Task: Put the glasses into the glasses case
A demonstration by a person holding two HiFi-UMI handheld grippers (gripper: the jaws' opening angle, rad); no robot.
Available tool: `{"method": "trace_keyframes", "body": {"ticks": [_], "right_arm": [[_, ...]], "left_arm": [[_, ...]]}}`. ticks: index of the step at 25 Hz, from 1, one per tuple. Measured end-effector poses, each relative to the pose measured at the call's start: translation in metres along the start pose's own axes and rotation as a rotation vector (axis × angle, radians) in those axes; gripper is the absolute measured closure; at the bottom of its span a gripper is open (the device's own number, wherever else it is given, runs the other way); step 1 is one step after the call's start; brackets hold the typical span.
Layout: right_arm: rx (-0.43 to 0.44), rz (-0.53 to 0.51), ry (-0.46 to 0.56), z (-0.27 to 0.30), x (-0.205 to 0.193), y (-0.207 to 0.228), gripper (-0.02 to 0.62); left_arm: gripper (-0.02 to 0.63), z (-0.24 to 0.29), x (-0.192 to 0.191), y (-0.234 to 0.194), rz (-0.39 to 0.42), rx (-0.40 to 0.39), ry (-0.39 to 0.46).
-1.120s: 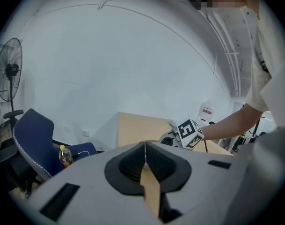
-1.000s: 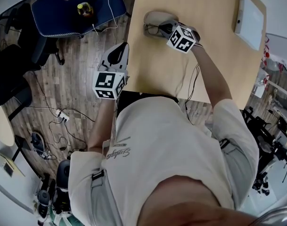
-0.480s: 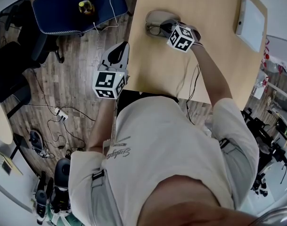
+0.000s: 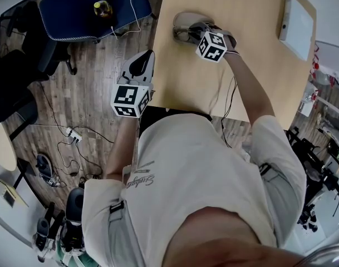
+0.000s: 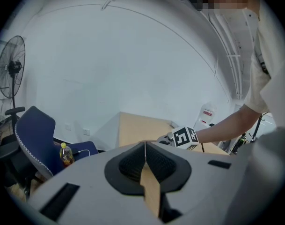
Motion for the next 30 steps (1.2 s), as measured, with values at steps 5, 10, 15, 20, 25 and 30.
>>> {"method": "trace_keyframes", "body": {"ticks": [5, 10, 15, 20, 25, 30], "right_arm": [[-0.052, 0.023, 0.018, -0.005, 0.003, 0.007, 0.514], [-0.109, 0.059, 0.040, -0.021, 0.004, 0.009, 0.514], [-0.173, 0.300, 0.123, -0.045, 0.001, 0.014, 0.529], [-0.260, 0.522, 0.242, -0.070, -0.008, 0.011, 0.574], [-0.291, 0.598, 0.300, -0.098, -0.013, -0.009, 0.598], [-0.317, 0.602, 0.335, -0.124, -0.011, -0.031, 0.598]], "left_arm": [[0.589, -0.002, 0.001, 0.001, 0.012, -0.010, -0.002], [0.589, -0.005, 0.006, 0.007, 0.032, -0.030, 0.005], [0.589, -0.010, 0.013, 0.014, 0.058, -0.055, 0.015], [0.589, -0.018, 0.016, 0.020, 0.078, -0.078, 0.020], [0.589, -0.022, 0.018, 0.028, 0.101, -0.106, 0.016], [0.589, -0.024, 0.023, 0.037, 0.129, -0.132, 0.024]]}}
Point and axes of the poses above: the fingertips, and each gripper's own axes: z forward along the fingers, y to its right, x out of its top, the point moved 3 cm from there along -z, backward along the fingers, and after that the axes turned 3 degrees about x, right-handed, at the moved point
